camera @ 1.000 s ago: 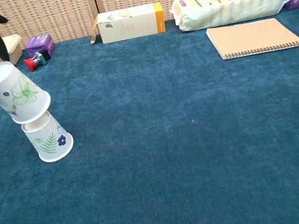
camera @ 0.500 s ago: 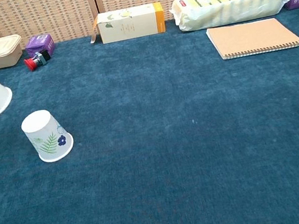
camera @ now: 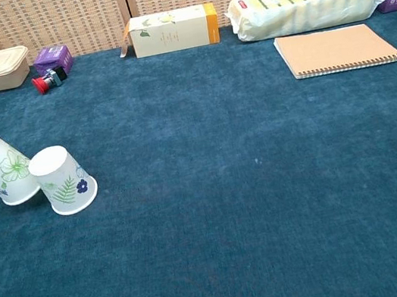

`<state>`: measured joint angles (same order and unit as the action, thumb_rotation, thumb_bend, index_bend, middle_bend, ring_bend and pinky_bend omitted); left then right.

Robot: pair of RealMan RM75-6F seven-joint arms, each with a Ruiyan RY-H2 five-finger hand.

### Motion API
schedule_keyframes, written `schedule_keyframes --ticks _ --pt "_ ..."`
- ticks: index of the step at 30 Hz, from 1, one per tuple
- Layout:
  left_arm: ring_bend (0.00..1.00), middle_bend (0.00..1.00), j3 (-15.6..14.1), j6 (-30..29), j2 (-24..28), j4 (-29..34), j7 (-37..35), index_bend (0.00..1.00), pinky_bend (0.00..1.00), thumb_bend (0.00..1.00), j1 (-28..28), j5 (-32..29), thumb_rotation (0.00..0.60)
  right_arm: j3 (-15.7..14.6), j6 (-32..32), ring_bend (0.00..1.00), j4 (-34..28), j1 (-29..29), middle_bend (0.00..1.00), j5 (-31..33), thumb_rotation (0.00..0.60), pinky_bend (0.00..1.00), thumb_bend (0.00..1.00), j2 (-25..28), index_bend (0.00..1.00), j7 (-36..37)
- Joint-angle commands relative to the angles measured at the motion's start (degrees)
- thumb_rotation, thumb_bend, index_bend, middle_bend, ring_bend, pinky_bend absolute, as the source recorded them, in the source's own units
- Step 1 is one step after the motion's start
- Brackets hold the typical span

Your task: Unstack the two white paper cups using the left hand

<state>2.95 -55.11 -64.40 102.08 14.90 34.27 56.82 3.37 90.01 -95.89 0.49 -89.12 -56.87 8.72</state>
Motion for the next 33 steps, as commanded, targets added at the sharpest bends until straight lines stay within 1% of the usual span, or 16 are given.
schedule_keyframes --ticks 1,9,21,31,33 --pt "0.0 0.0 0.1 -0.3 -1.3 -0.3 1.7 0.4 0.0 0.23 0.5 -1.0 0.6 0.1 0.2 0.0 0.0 -0.1 0.0 0.0 0.6 0.0 0.23 0.1 0.04 0.4" --pt "0.0 0.0 0.1 -1.1 -2.8 -0.1 4.9 0.4 0.0 0.23 1.0 -2.8 0.6 0.1 0.3 0.0 0.2 -0.1 0.0 0.0 0.6 0.0 0.23 0.4 0.04 1.2" --pt "0.0 0.0 0.1 -1.0 -4.4 1.6 6.8 0.4 0.0 0.23 2.0 -2.5 0.6 0.0 0.2 0.0 0.0 -0.1 0.0 -0.1 0.6 0.0 0.23 0.4 0.04 0.9" --pt "0.0 0.0 -0.4 -1.7 -5.8 0.7 8.7 0.4 0.0 0.23 2.2 -4.3 0.6 0.0 0.4 0.0 0.1 -0.2 0.0 -0.1 0.6 0.0 0.23 0.5 0.04 1.4" --pt "0.0 0.0 -0.4 -1.6 -5.8 0.7 8.8 0.38 0.0 0.23 2.2 -4.4 0.6 0.0 0.4 0.0 0.1 -0.2 0.0 -0.2 0.6 0.0 0.23 0.5 0.04 1.4"
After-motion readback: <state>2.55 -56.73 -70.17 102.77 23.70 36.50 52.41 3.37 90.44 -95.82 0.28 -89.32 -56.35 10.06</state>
